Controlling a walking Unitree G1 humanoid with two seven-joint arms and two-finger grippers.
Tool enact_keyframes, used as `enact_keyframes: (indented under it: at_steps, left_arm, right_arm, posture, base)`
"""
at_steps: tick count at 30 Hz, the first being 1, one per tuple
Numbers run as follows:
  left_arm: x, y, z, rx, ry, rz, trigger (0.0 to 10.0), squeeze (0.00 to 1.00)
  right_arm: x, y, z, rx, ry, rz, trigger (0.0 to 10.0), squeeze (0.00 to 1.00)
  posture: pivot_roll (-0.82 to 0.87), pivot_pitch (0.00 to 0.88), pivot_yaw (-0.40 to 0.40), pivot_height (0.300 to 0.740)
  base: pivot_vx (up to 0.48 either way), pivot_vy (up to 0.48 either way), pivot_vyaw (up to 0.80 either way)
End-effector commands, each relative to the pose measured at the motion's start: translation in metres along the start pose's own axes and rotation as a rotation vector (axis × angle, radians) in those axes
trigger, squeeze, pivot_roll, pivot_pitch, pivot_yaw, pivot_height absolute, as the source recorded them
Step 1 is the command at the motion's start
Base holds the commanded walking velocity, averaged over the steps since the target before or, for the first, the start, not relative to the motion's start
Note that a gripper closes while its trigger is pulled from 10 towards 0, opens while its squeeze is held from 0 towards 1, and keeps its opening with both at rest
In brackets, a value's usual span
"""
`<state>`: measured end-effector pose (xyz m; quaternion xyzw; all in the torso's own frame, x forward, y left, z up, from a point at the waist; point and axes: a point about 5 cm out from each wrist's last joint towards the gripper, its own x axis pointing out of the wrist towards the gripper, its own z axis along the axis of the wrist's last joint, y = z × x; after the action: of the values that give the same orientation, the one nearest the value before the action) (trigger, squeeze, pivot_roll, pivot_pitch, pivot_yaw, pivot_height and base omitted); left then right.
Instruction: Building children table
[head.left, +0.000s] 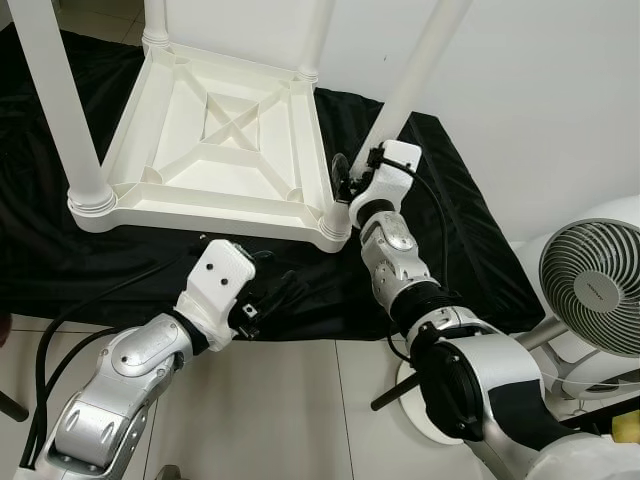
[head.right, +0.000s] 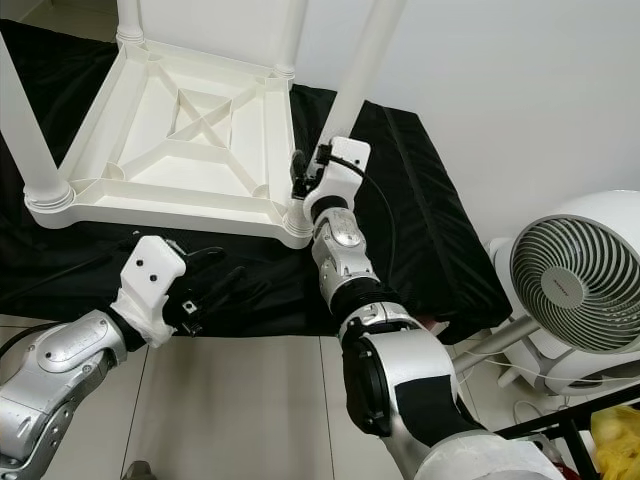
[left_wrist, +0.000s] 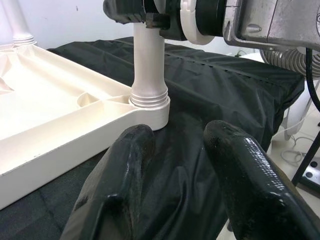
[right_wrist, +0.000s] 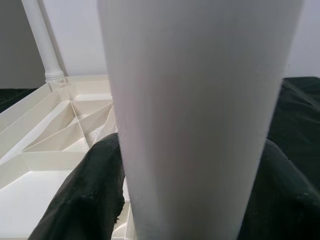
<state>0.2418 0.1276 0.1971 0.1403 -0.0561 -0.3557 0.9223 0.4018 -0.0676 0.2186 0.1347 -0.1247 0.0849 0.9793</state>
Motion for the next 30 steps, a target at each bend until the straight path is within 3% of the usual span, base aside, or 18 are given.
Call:
enact_keyframes:
  at_steps: [1,12,15,17,18,20,22,23,24,28,29,30]
  left_arm:
    - [0.003,-0.006,0.002,-0.002,-0.009,-0.037,10.0,0.00]
    - [0.003,-0.005,0.002,-0.002,-0.008,-0.031,10.0,0.00]
    - [0.004,-0.005,0.002,-0.001,-0.008,-0.032,10.0,0.00]
    - [0.004,-0.005,0.002,-0.001,-0.009,-0.032,10.0,0.00]
    - [0.004,-0.005,0.003,-0.001,-0.013,-0.033,10.0,0.00]
    - [0.005,-0.005,0.005,-0.004,-0.019,-0.035,10.0,0.00]
    - [0.005,-0.005,0.005,-0.005,-0.020,-0.035,10.0,0.00]
    - [0.005,-0.005,0.005,-0.005,-0.020,-0.035,10.0,0.00]
    - [0.005,-0.006,0.004,-0.006,-0.019,-0.033,10.0,0.00]
    - [0.005,-0.006,0.004,-0.007,-0.019,-0.033,10.0,0.00]
    - [0.005,-0.005,0.004,-0.009,-0.020,-0.028,10.0,0.00]
    - [0.005,-0.005,0.004,-0.009,-0.020,-0.028,10.0,0.00]
  right_arm:
    - [0.003,-0.004,0.006,-0.015,-0.017,-0.004,10.0,0.00]
    - [0.008,0.000,0.016,0.006,-0.045,0.013,10.0,0.00]
    - [0.008,-0.004,0.011,0.130,0.002,-0.011,10.0,0.00]
    - [0.008,-0.006,0.010,0.157,0.012,-0.018,10.0,0.00]
    - [0.009,-0.010,0.008,0.292,0.042,-0.040,10.0,0.00]
    - [0.010,-0.014,0.006,0.475,0.072,-0.063,10.0,0.00]
    - [0.010,-0.017,0.005,0.590,0.087,-0.077,10.0,0.00]
    - [0.010,-0.017,0.005,0.590,0.087,-0.077,10.0,0.00]
    - [0.011,-0.019,0.004,0.678,0.096,-0.075,10.0,0.00]
    - [0.011,-0.020,0.004,0.704,0.096,-0.071,10.0,0.00]
    - [0.012,-0.020,0.005,0.801,0.101,-0.051,10.0,0.00]
    - [0.012,-0.020,0.005,0.801,0.101,-0.051,10.0,0.00]
  posture:
    - [0.15,0.104,-0.242,0.740]
    - [0.15,0.099,-0.244,0.740]
    - [0.15,0.093,-0.243,0.740]
    - [0.15,0.093,-0.243,0.740]
    - [0.15,0.092,-0.245,0.740]
    - [0.15,0.089,-0.246,0.740]
    - [0.15,0.088,-0.245,0.740]
    - [0.15,0.088,-0.245,0.740]
    - [0.15,0.090,-0.248,0.740]
    - [0.15,0.090,-0.248,0.740]
    - [0.15,0.088,-0.249,0.740]
    - [0.15,0.088,-0.249,0.740]
  base:
    - [0.000,0.000,0.00]
    - [0.000,0.000,0.00]
    - [0.000,0.000,0.00]
    - [0.000,0.000,0.00]
    - [0.000,0.000,0.00]
    - [0.000,0.000,0.00]
    - [0.000,0.000,0.00]
    - [0.000,0.000,0.00]
    - [0.000,0.000,0.00]
    - [0.000,0.000,0.00]
    - [0.000,0.000,0.00]
    - [0.000,0.000,0.00]
